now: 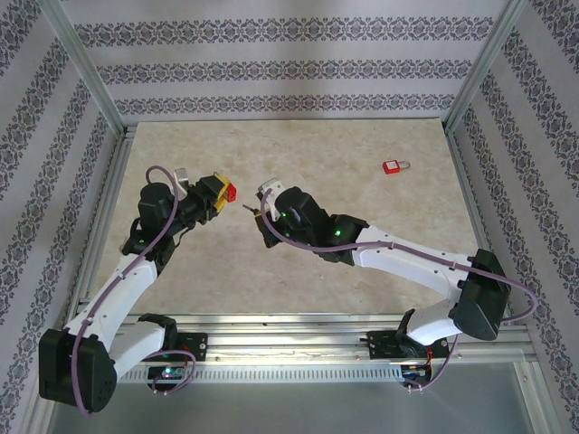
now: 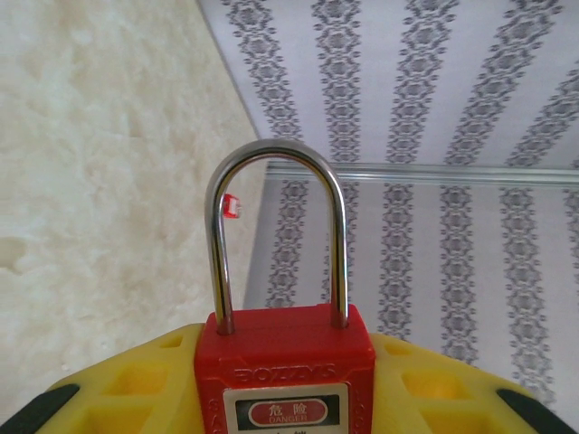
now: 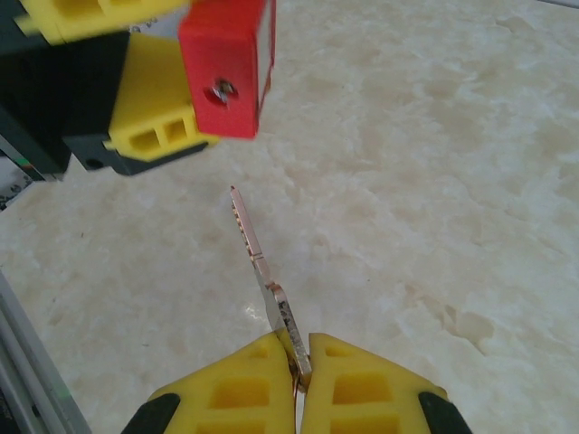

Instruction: Unlock with the key

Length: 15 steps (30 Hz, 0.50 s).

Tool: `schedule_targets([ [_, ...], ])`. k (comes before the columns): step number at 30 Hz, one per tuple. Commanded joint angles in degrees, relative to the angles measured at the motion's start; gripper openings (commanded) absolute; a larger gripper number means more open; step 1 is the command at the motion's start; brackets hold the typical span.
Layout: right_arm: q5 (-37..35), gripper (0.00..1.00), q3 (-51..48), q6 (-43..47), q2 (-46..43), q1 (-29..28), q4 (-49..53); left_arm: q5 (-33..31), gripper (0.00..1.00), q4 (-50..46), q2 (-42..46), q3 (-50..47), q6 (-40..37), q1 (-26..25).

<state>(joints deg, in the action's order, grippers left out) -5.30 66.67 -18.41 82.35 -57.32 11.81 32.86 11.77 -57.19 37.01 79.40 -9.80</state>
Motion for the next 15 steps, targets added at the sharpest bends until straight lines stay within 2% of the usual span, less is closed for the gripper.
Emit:
schedule_targets([
  [1, -0.9, 0.0, 1.6, 0.4, 0.3, -0.7, 0.2, -4.1, 0.0, -5.0, 2.2, 0.1, -3.8, -1.8],
  [15, -0.3, 0.0, 1.6, -1.3, 2.2, -0.8, -1.8, -9.1, 0.0, -2.9, 3.1, -2.3, -1.3, -6.2],
])
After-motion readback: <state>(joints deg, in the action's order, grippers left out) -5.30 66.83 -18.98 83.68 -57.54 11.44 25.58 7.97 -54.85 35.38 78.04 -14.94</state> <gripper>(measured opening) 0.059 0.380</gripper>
